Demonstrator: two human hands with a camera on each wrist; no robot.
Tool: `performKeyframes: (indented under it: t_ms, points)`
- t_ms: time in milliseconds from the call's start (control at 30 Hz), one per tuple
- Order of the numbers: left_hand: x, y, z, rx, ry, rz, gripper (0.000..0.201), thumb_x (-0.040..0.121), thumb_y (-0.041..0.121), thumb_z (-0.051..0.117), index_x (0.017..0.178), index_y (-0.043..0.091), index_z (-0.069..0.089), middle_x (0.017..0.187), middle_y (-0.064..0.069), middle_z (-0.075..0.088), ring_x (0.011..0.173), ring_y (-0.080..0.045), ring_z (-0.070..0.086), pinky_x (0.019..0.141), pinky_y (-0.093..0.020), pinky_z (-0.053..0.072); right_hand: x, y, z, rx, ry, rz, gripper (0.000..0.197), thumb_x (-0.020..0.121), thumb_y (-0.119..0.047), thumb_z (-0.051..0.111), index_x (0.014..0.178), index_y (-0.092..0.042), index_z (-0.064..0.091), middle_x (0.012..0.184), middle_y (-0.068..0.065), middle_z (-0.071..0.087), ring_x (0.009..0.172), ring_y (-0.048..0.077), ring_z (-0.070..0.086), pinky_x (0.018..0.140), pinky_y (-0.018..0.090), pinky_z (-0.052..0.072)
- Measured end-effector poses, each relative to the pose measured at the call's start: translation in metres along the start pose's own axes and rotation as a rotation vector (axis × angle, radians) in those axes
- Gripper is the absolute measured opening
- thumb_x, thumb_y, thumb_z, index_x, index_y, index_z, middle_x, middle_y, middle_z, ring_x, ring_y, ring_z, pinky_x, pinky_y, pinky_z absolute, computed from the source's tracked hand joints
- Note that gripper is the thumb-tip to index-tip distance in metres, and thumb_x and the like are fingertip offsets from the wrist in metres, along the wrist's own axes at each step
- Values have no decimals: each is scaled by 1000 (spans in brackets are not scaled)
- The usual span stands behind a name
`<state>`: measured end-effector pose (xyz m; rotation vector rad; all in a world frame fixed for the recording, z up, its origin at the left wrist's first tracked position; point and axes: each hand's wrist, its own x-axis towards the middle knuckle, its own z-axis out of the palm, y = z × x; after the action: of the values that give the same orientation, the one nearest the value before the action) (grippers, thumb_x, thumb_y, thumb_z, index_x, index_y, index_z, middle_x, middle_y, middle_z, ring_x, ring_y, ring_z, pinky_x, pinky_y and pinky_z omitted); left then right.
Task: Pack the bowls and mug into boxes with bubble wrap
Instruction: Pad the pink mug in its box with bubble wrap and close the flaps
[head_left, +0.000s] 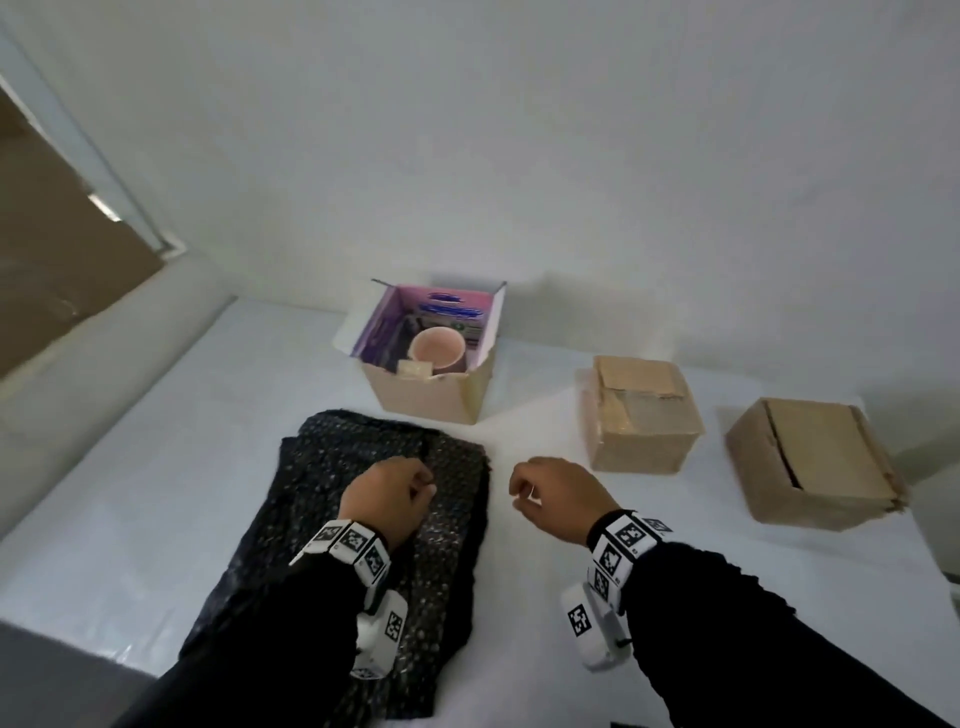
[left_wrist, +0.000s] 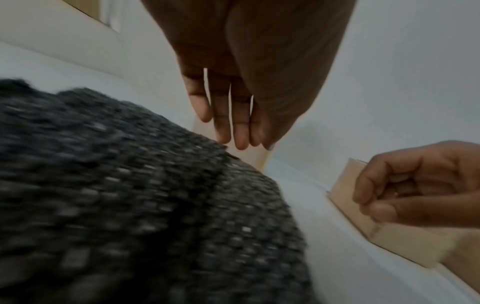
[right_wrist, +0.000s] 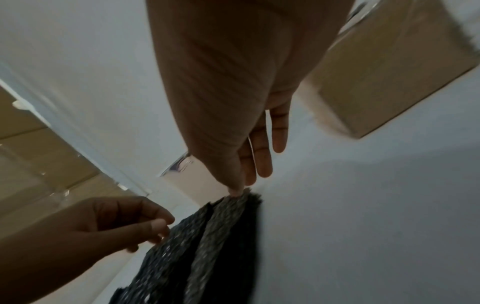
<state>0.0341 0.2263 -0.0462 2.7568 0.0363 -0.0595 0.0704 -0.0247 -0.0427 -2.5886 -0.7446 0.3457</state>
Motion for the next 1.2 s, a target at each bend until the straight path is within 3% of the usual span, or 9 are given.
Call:
performKeyframes:
  t_ms: [100, 267, 400, 533, 733, 867, 933, 1067, 1200]
  points:
    - [-14, -54, -16, 164, 24, -36, 32, 82, 46, 63, 108, 28, 64, 114, 2, 58, 105, -26, 54, 85, -38, 48, 21, -39, 21, -1, -54, -67, 15, 87, -29, 61, 101, -24, 62, 102, -4, 61, 96, 17, 56, 78, 30, 42]
    - [-24, -133, -21, 161, -326, -148, 81, 73, 65, 65, 141, 31, 36, 148, -6, 30, 126, -29, 46, 104, -39, 41, 48, -100, 62, -90, -9, -64, 26, 88, -45, 56, 110, -31, 58, 111, -7, 59, 109, 22, 48, 92, 39, 37]
    - [-29, -153, -12, 212, -381, -10, 64, 84, 58, 56, 142, 34, 38, 149, -5, 33, 132, -30, 37, 109, -37, 33, 58, -131, 101, -165, -92, 149, 68, 77, -76, 44, 130, -33, 40, 124, -5, 56, 119, 26, 44, 96, 46, 29]
    - [-25, -160, -9, 132, -274, 57, 44, 93, 44, 49, 135, 30, 47, 139, -3, 43, 124, -27, 44, 104, -36, 37, 57, -140, 122, -241, -58, 212, 59, 78, -70, 53, 127, -36, 44, 128, -6, 48, 123, 23, 38, 101, 45, 22]
    - [-13, -165, -19, 202, -207, 143, 65, 82, 56, 59, 137, 28, 39, 131, 1, 51, 121, -23, 48, 97, -36, 41, 55, -148, 119, -119, 311, 191, 24, 78, -41, 65, 102, -40, 61, 103, -13, 54, 108, 20, 43, 86, 37, 20]
    - [2, -160, -32, 94, 9, 327, 36, 74, 53, 63, 94, 24, 62, 93, 1, 61, 90, -27, 58, 71, -35, 45, 63, -157, 92, 139, 511, 102, 29, 82, -29, 67, 110, -32, 60, 102, -8, 49, 99, 17, 43, 86, 40, 42]
    - [8, -155, -40, 17, 116, 380, 31, 67, 49, 58, 81, 22, 61, 85, 2, 58, 83, -28, 54, 65, -33, 39, 64, -162, 79, 315, 596, 72, 48, 81, -37, 71, 123, -25, 53, 108, -8, 52, 103, 13, 47, 92, 31, 43]
    - [19, -136, -65, -278, 207, 395, 26, 72, 40, 52, 78, 16, 60, 84, 6, 59, 95, -20, 49, 77, -34, 41, 70, -169, 65, 553, 408, 127, 87, 66, -54, 82, 138, -29, 40, 124, -14, 58, 116, 0, 52, 101, 16, 39]
    - [28, -118, -90, -600, 208, 196, 15, 87, 28, 55, 86, 13, 52, 66, 4, 57, 63, -13, 53, 59, -25, 39, 79, -164, 63, 776, 259, 247, 45, 75, -23, 83, 116, -16, 65, 112, -4, 71, 104, 7, 66, 100, 33, 49]
